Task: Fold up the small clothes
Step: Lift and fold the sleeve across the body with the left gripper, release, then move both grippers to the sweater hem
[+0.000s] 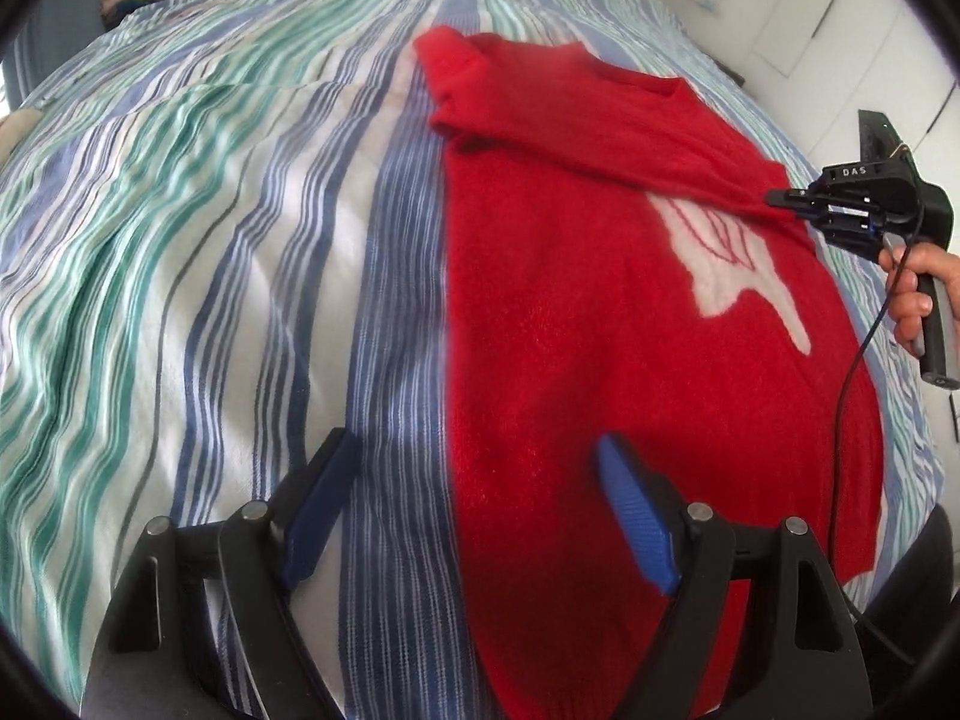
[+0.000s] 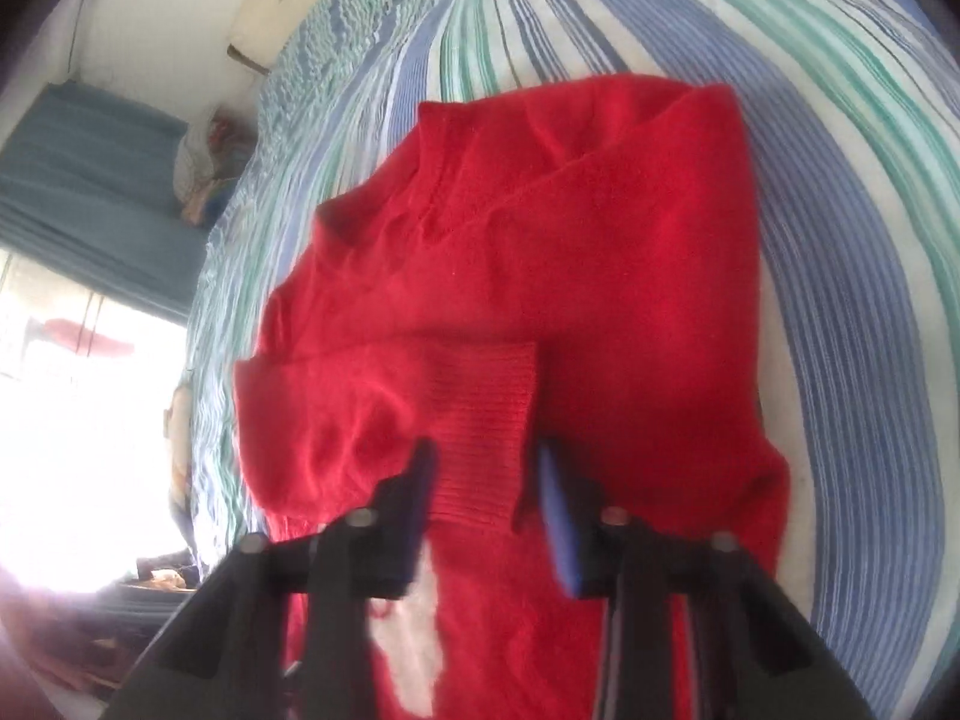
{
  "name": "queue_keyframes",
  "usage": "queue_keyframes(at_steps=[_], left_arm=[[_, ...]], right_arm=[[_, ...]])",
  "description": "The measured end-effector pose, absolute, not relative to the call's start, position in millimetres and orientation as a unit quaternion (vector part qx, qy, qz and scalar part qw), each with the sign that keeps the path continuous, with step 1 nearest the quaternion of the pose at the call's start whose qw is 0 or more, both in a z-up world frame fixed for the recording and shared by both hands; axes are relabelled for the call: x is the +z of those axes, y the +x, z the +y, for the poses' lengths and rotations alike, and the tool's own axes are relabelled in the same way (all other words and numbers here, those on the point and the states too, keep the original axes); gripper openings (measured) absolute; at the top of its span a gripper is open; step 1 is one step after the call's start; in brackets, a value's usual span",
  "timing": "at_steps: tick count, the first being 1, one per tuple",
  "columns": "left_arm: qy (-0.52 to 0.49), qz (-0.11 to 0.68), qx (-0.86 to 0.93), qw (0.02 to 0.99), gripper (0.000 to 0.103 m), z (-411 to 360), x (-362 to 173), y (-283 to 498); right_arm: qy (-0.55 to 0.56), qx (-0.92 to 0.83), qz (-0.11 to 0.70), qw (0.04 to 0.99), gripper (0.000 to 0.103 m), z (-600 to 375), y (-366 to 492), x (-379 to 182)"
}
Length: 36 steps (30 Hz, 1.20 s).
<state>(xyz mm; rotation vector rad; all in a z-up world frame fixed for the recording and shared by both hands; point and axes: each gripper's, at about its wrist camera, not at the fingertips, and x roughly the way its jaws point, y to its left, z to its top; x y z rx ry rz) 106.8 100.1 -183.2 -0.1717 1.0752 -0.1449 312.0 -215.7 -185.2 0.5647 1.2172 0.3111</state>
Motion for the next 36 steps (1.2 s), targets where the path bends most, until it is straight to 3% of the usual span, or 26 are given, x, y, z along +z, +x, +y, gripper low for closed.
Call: queue_keyframes(at_steps=[5,7,11,12,24,36], left_arm=[[-0.073,0.51,-0.065,0.854,0.086,98,-185,102],[-0.064,0.515,-0.06,0.853,0.087,95,-183,102],[-0.062,0.518,-0.048,0.852,0.087,92,-173,98],[-0.058,0.516,-0.044,0.853,0.087,91,-170,96],[-0.011,0.512,-0.011,0.859,0.089,73,-158,100],[-0.016,0.535,-0.025,0.844,0.089,85,-155,76]], right_arm=[[0.141,0.101,0.53,0.83,0.005,-205,304,-162],[0.101,0.09,0.552,0.823,0.012,-204,304,-175],[0.102,0.096,0.516,0.845,0.05,-213,278,-161],[0.103,0.1,0.5,0.854,0.056,-214,266,-154],[0.036,0.106,0.441,0.891,0.062,-230,99,-133],[0.051,0.101,0.455,0.883,0.062,-232,64,-137]])
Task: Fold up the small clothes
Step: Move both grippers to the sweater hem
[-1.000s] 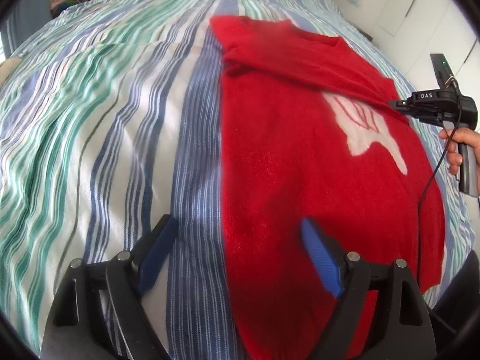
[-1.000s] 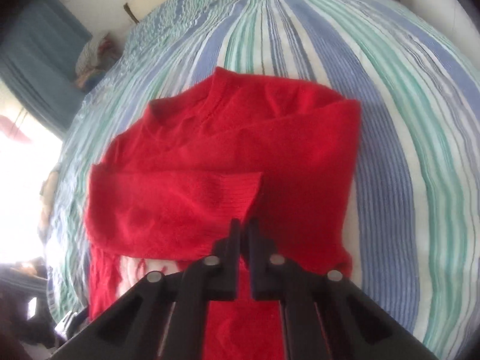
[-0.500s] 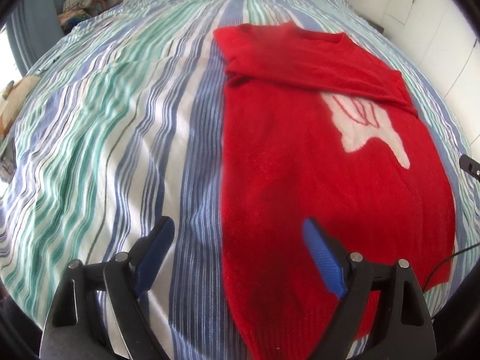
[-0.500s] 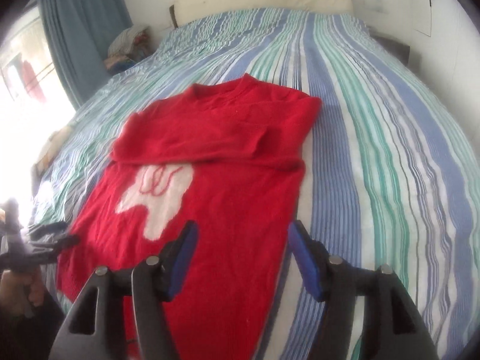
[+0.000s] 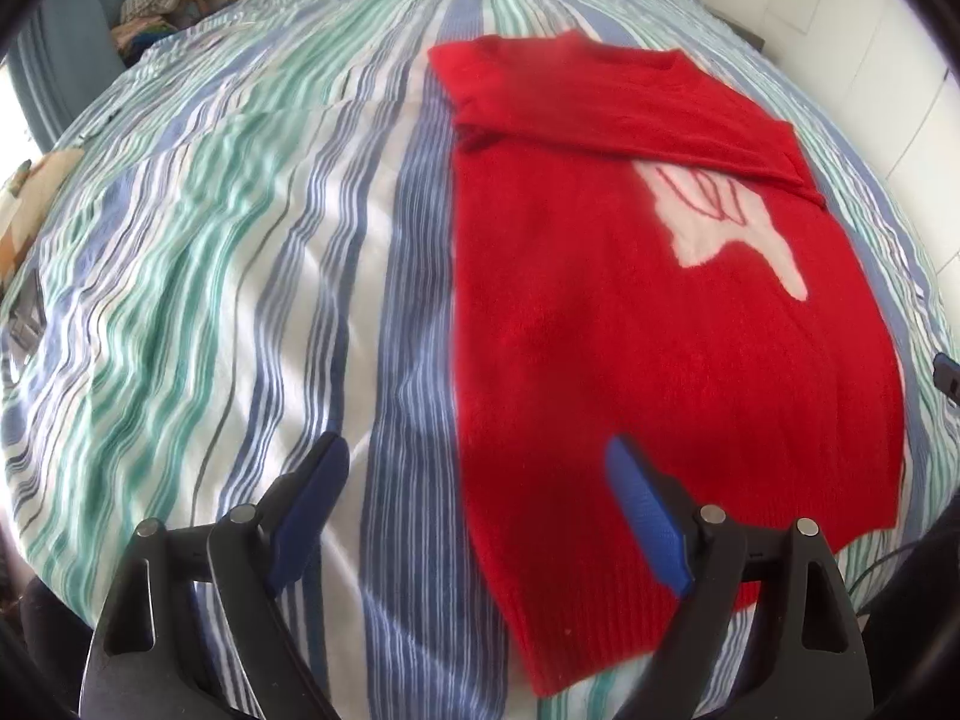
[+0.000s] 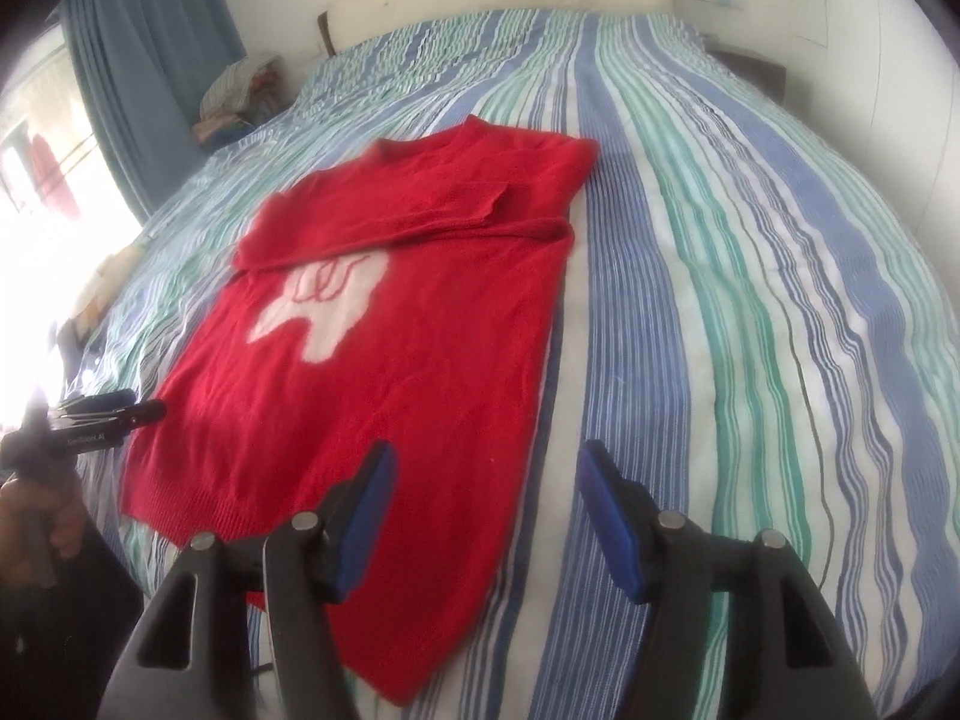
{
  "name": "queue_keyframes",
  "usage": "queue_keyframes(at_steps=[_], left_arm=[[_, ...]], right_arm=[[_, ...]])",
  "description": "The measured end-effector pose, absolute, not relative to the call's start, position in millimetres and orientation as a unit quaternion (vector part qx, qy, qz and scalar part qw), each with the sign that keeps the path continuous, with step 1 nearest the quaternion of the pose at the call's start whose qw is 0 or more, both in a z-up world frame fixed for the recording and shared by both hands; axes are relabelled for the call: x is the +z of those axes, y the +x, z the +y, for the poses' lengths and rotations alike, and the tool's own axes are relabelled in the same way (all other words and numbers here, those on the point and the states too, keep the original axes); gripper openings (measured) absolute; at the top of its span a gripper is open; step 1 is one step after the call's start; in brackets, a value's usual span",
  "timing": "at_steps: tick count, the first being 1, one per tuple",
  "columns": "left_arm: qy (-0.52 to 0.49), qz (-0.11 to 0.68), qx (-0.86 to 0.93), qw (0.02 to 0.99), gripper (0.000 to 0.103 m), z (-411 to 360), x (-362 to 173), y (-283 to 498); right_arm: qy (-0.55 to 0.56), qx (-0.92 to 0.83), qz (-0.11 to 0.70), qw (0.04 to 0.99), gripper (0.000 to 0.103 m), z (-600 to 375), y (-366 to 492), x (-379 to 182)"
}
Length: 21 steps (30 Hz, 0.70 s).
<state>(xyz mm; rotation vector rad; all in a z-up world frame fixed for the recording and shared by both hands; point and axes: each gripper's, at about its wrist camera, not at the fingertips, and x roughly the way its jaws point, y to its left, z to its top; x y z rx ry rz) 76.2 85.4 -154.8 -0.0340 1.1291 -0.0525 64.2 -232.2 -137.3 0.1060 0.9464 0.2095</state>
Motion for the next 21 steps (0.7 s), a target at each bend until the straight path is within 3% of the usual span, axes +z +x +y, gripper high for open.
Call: queue_keyframes(at_steps=[4,8,19,21], left_arm=[[-0.041,0.567,-0.062,0.821,0.089,86,-163,50],[-0.003,0.575,-0.078,0.815,0.089,67,-171,36],[-0.046,0.612,-0.101,0.783,0.091,80,-186,47],[-0.051,0.614,-0.1,0.781,0.091,81,-184,47]], right_arm=[[0.076,0.124,0.478,0.867,0.062,-240,47,-136],[0.121,0.153,0.53,0.825,0.062,-237,27,-159],[0.226,0.187,0.575,0.764,0.062,-237,22,-210],[0.231,0.199,0.578,0.757,0.047,-234,25,-212]])
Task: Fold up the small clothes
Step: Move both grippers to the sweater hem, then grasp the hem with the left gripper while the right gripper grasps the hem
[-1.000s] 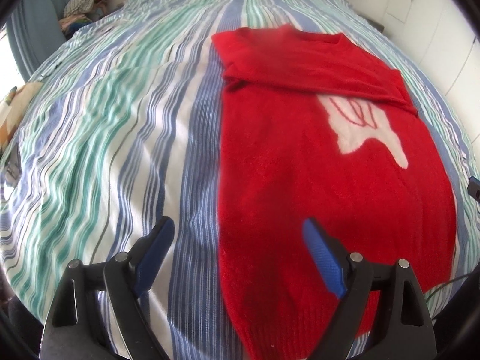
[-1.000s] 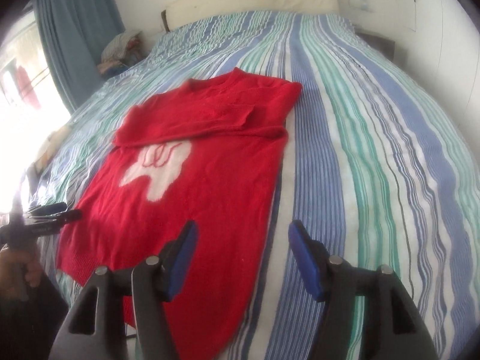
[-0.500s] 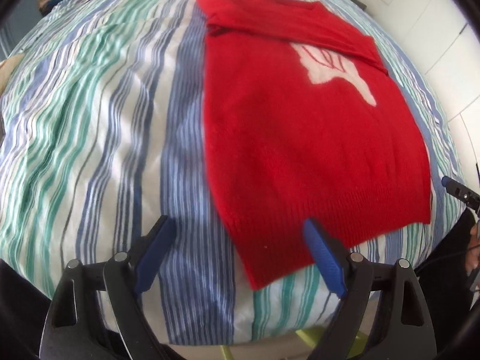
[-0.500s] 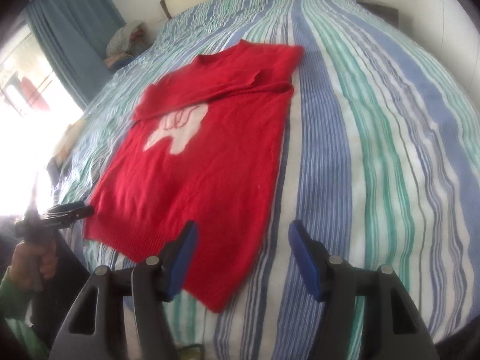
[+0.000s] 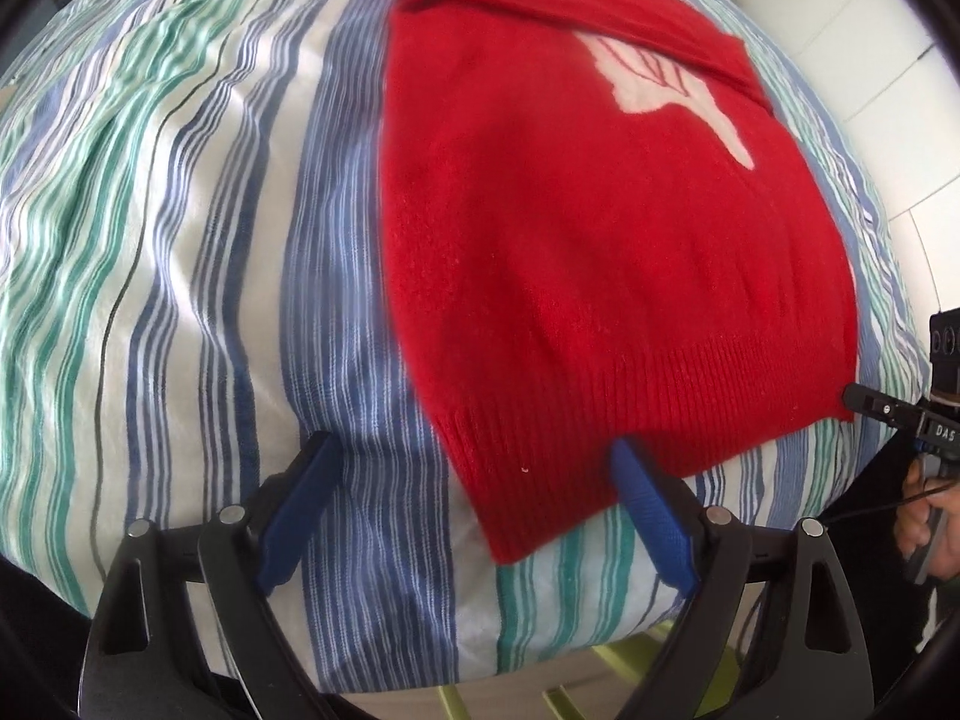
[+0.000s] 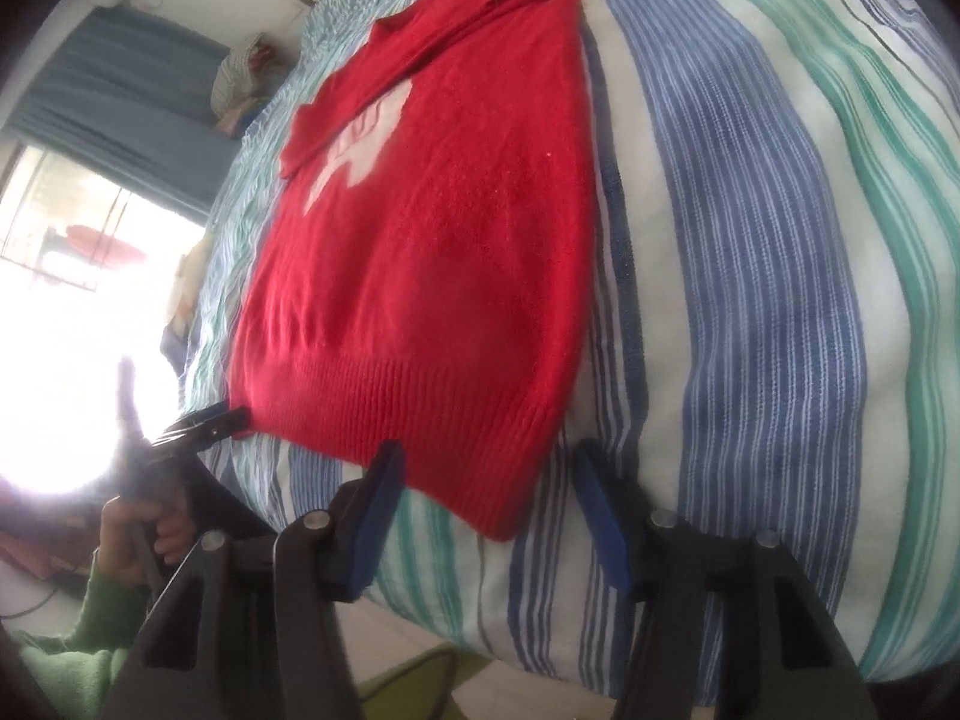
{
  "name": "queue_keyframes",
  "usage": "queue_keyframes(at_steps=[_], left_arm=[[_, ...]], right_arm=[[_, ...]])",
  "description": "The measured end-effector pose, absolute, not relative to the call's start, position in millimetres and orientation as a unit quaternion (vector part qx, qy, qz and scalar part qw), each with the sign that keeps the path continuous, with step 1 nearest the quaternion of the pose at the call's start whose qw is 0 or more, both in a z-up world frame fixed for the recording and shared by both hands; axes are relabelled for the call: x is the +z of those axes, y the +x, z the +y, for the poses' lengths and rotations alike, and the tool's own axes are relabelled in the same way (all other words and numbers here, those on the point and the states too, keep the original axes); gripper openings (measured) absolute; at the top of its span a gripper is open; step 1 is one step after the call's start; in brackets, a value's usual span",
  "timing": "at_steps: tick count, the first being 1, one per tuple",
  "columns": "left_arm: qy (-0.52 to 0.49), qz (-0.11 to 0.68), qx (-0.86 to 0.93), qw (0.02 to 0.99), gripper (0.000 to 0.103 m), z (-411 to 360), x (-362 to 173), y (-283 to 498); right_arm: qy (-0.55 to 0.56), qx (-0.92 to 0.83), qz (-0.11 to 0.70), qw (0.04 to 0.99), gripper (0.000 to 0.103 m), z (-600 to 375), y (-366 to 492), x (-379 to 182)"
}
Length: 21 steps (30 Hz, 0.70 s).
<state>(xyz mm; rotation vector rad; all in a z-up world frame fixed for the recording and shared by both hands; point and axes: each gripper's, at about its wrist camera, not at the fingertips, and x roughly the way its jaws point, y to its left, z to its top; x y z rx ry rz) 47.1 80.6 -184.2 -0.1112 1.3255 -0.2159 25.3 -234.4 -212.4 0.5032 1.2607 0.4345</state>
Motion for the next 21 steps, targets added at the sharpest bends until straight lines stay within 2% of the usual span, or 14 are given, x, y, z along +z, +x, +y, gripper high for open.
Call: queue_keyframes(at_steps=[1,3,4,6,7,8,16,21], left_arm=[[-0.054,0.614,-0.099,0.781,0.088,81,-183,47],[-0.058,0.616,-0.097,0.779,0.072,86,-178,44],[-0.062,0.616,-0.1,0.779,0.066,88,-175,43],[-0.074,0.618,-0.108,0.775,0.035,92,-173,41],[-0.087,0.618,-0.118,0.772,0.025,95,-172,42],[-0.103,0.62,-0.124,0.768,0.007,97,-172,42],[-0.174,0.603,-0.152,0.764,0.004,117,-138,40],[-0.221,0.555,-0.172,0.783,0.004,130,-103,83]], right_arm=[[0.228,0.204,0.58,0.755,0.04,-233,26,-212],[0.228,0.211,0.587,0.747,0.017,-231,27,-214],[0.231,0.216,0.589,0.743,0.013,-231,27,-214],[0.229,0.221,0.59,0.742,0.006,-230,26,-211],[0.227,0.22,0.587,0.745,0.006,-230,24,-208],[0.229,0.22,0.584,0.747,0.006,-231,24,-206],[0.266,0.221,0.54,0.767,0.005,-240,27,-171],[0.291,0.218,0.502,0.785,0.005,-248,52,-145]])
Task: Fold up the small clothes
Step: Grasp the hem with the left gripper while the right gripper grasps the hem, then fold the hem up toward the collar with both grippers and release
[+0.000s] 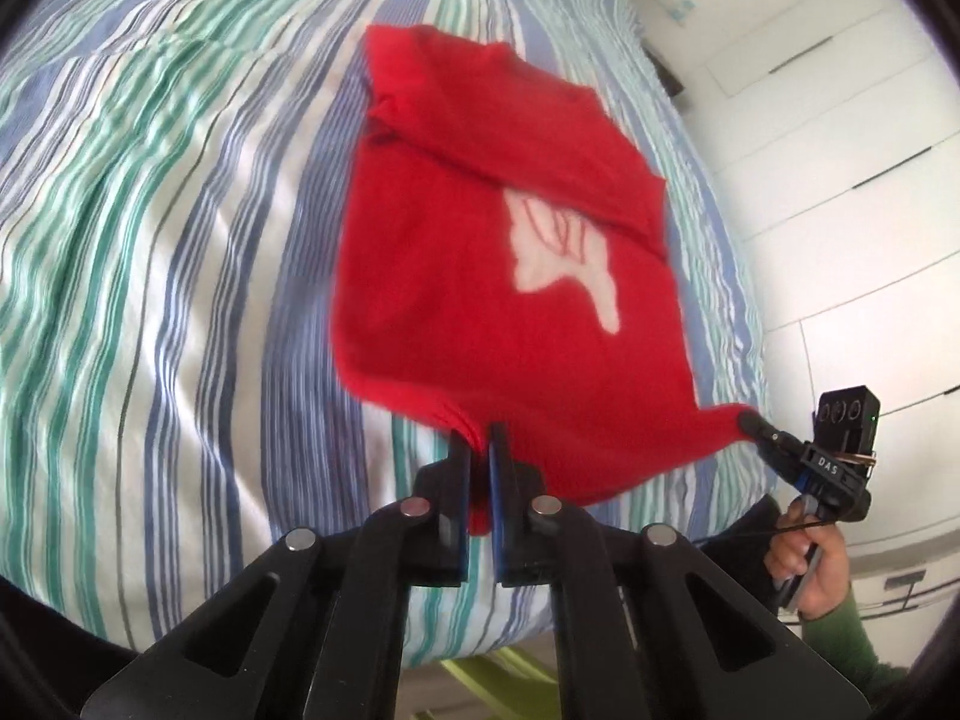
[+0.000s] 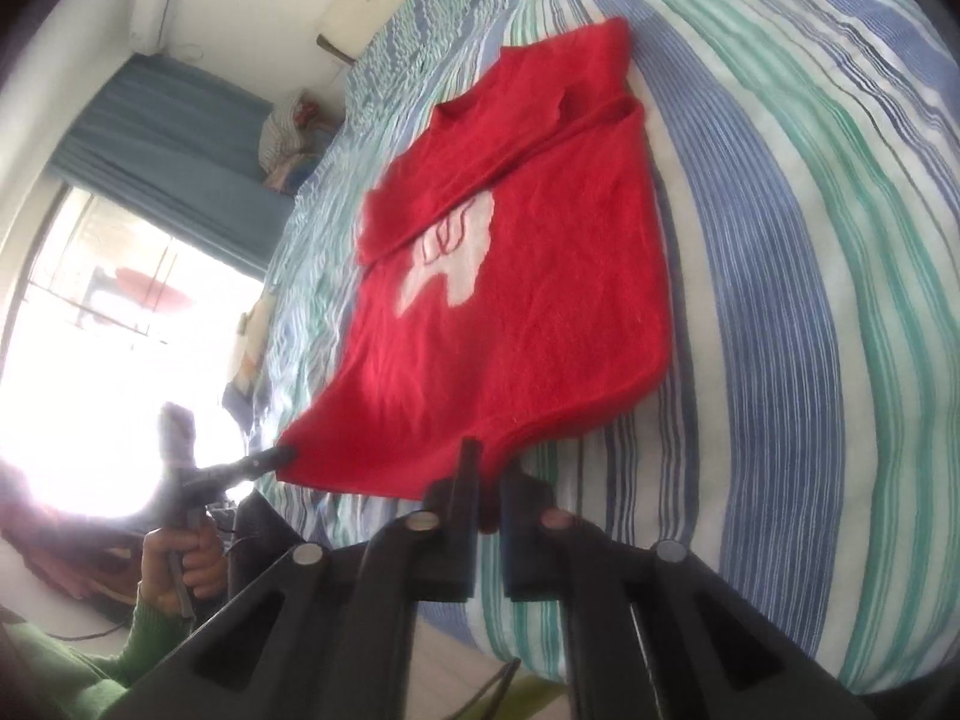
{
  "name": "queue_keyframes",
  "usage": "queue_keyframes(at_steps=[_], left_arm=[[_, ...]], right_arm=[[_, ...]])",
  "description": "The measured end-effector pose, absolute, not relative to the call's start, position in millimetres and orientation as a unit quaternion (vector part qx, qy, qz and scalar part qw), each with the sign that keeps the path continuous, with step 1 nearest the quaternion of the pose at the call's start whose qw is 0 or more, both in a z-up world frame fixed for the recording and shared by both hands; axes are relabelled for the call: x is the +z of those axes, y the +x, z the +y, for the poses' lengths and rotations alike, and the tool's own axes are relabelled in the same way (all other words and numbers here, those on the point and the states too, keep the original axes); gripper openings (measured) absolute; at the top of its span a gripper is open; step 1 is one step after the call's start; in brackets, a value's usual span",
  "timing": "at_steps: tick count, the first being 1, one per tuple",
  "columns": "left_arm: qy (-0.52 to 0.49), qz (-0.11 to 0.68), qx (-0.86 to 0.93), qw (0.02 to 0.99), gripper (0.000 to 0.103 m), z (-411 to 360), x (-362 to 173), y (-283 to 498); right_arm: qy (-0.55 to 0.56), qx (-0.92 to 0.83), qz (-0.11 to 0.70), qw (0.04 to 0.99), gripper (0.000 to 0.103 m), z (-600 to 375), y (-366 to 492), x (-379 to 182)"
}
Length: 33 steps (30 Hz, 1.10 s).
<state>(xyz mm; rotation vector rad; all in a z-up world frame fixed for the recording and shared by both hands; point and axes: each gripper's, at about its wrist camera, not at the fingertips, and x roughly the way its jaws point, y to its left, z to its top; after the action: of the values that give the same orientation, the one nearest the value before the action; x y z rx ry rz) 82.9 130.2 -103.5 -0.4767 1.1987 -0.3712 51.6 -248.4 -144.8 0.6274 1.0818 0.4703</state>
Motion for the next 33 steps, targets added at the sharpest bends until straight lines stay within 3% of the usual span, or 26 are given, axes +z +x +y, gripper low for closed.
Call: queue_keyframes(at_steps=[7,14,16,17,19,21,25,28,30,33], left_arm=[[-0.238,0.49,-0.149,0.825,0.003,129,-86,225],[-0.223,0.492,-0.1,0.836,0.004,125,-117,361],[-0.228,0.489,-0.082,0.838,0.01,127,-130,389],[-0.229,0.494,-0.071,0.836,0.018,130,-137,400],[-0.226,0.507,-0.046,0.83,0.054,138,-145,413],[-0.226,0.494,-0.043,0.838,0.065,151,-135,402],[-0.207,0.456,-0.081,0.862,0.073,156,-104,361],[-0.194,0.451,-0.162,0.856,0.091,131,-101,329],[-0.166,0.469,-0.178,0.849,0.094,111,-117,317],[-0.115,0.519,-0.122,0.838,0.091,98,-160,320]], right_arm=[[0.289,0.203,0.437,0.827,0.005,-266,177,-111],[0.271,0.164,0.428,0.847,0.005,-263,336,-120],[0.273,0.146,0.427,0.85,0.005,-263,369,-132],[0.281,0.141,0.429,0.847,0.006,-263,383,-139],[0.3,0.128,0.437,0.838,0.011,-265,405,-156],[0.308,0.104,0.43,0.842,0.028,-270,408,-161],[0.275,0.115,0.398,0.868,0.029,-275,377,-136],[0.187,0.193,0.41,0.871,0.029,-247,345,-115],[0.14,0.239,0.426,0.861,0.033,-225,318,-119],[0.094,0.228,0.471,0.847,0.037,-215,294,-153]])
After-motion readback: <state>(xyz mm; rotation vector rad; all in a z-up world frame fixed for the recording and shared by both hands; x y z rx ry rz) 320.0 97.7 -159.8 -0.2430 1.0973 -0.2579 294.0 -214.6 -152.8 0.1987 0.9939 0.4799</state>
